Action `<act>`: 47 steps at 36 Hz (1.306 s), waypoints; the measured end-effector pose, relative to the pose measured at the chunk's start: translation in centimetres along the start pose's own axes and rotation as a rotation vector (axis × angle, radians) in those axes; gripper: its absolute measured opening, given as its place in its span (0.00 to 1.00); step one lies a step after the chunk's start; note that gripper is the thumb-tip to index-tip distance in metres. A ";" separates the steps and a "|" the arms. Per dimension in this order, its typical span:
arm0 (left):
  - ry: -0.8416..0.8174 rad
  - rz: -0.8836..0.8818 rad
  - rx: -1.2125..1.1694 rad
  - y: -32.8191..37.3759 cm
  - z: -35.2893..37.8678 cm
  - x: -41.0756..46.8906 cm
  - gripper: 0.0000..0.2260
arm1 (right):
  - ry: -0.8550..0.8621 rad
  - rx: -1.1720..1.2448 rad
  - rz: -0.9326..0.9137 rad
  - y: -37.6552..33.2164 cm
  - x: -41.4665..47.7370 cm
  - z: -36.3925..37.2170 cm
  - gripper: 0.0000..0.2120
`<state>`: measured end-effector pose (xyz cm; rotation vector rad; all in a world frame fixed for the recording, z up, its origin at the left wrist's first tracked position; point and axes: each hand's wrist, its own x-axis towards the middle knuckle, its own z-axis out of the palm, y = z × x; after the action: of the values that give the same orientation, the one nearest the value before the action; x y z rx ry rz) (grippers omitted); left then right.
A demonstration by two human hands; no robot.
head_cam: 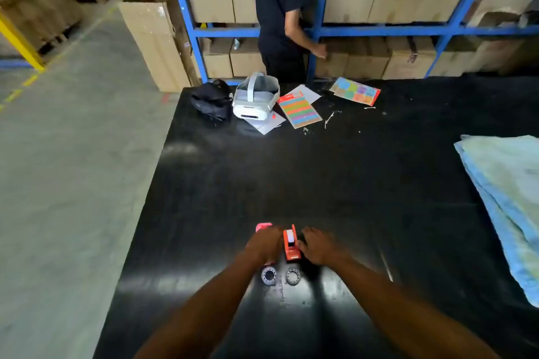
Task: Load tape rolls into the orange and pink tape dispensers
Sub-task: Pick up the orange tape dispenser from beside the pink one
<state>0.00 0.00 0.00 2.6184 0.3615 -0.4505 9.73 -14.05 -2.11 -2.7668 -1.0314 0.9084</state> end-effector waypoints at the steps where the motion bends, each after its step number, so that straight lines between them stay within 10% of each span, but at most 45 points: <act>1: -0.044 -0.008 0.011 0.0 0.4 0.3 0.12 | 0.000 0.001 0.004 0.1 0.3 0.4 0.21; 9: -0.132 -0.110 0.015 -0.3 2.1 2.1 0.33 | -0.013 0.099 0.007 -0.3 1.1 1.1 0.20; 19: -0.023 0.003 -0.097 -0.2 2.0 2.0 0.10 | 0.088 0.088 0.013 -0.2 1.3 0.7 0.20; 29: 0.208 0.005 0.021 -0.6 -0.9 1.2 0.21 | 0.021 0.025 -0.196 0.3 -0.2 -3.6 0.08; 40: -0.035 -0.044 -0.601 1.9 -5.7 -3.0 0.26 | 0.133 0.178 -0.439 -2.3 -4.5 -11.1 0.05; 47: 0.143 -0.032 -0.838 3.9 -6.3 -4.9 0.26 | 0.120 0.698 -0.379 -2.0 -6.5 -12.7 0.11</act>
<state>-1.67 -1.19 8.65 1.8275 0.5055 -0.0773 11.59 -14.61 12.18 -1.9482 -0.9374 0.8263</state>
